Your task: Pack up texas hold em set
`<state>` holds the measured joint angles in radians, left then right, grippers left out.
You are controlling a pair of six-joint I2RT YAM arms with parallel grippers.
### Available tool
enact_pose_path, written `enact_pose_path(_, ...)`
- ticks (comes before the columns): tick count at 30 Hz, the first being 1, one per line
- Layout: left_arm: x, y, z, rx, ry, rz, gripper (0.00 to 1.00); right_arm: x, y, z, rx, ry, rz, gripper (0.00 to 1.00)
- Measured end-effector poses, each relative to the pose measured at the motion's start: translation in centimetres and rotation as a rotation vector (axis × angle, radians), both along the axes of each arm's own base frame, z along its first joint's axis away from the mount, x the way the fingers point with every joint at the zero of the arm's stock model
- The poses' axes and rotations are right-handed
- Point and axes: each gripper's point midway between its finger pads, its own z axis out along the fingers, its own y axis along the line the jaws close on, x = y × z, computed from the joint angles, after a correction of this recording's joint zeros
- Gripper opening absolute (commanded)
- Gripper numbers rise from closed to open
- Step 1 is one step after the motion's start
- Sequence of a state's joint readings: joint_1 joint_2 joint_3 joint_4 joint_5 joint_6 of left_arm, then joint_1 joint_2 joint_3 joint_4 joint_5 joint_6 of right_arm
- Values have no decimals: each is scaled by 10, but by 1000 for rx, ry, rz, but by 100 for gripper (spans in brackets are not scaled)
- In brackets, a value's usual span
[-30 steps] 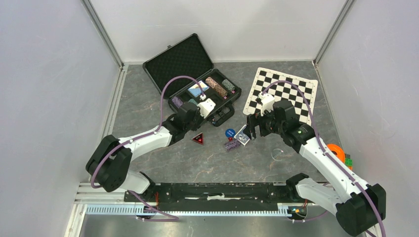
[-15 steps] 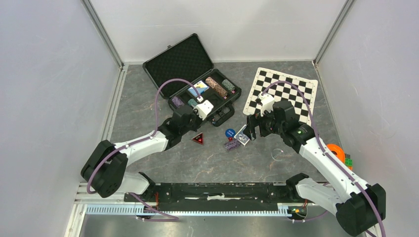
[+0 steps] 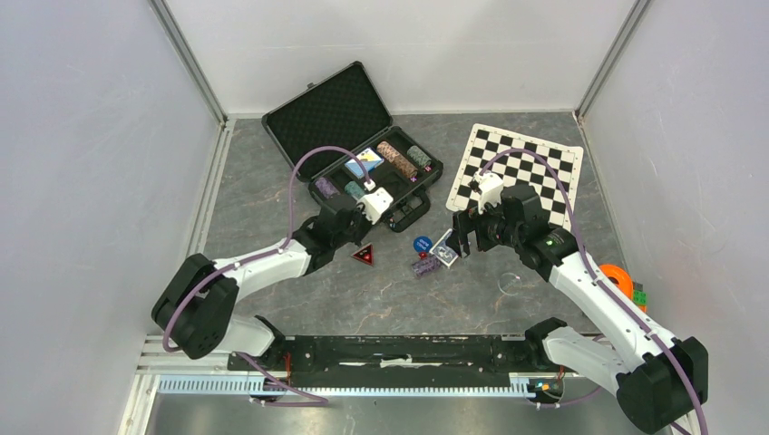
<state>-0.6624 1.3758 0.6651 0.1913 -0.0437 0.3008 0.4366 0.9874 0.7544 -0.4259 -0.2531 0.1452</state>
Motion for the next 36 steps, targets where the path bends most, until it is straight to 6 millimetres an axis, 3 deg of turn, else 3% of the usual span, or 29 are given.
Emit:
enact_pose_path(6, -1, 4, -13, 38, 37, 12, 2, 0, 0, 0, 0, 0, 0, 98)
enact_pose_path(23, 15, 15, -12, 90, 6, 96, 3, 0, 0, 0, 1, 0, 0, 98)
enact_pose_path(26, 16, 18, -13, 101, 2, 112, 7, 0, 0, 0, 1, 0, 0, 98)
enact_pose_path(31, 19, 18, -15, 108, 1, 122, 24, 0, 0, 0, 1, 1, 1, 98)
enact_pose_path(36, 19, 17, -16, 108, 4, 117, 25, -1, 1, 0, 3, 2, 4, 98)
